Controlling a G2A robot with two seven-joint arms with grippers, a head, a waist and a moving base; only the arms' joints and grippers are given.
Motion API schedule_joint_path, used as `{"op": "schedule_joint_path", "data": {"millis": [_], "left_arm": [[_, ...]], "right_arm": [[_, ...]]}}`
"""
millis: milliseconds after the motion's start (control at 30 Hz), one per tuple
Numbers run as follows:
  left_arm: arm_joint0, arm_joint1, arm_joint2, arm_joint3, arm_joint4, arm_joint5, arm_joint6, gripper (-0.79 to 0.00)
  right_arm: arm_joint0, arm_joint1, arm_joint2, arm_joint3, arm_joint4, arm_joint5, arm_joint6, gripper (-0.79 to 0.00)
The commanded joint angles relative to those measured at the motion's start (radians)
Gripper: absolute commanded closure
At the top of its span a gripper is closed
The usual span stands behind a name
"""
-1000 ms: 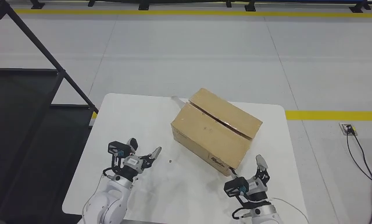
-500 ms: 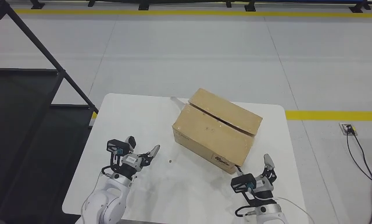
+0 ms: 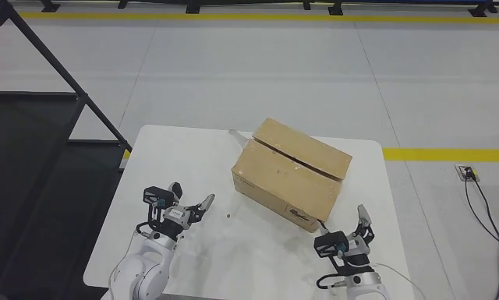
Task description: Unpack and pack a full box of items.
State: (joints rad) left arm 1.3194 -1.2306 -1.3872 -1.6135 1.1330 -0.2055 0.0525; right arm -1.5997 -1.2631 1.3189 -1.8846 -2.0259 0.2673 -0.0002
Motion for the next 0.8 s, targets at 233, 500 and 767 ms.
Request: {"op": "schedule_joint_path", "data": {"millis": [233,500,767], "left_arm": [[0.000,0.000,0.000,0.000,0.000,0.000,0.000,-0.785],[0.000,0.000,0.000,0.000,0.000,0.000,0.000,-0.785],[0.000,0.000,0.000,0.000,0.000,0.000,0.000,-0.785]], "right_arm": [[-0.003,-0.003,0.011,-0.007,0.010,-0.017,-0.020,-0.785],[-0.011,-0.001,0.014,-0.017,0.010,-0.113,-0.047,-0.785],[0.004,-0.002,0.010,0.000,-0.034,-0.146,-0.003,-0.785]]}}
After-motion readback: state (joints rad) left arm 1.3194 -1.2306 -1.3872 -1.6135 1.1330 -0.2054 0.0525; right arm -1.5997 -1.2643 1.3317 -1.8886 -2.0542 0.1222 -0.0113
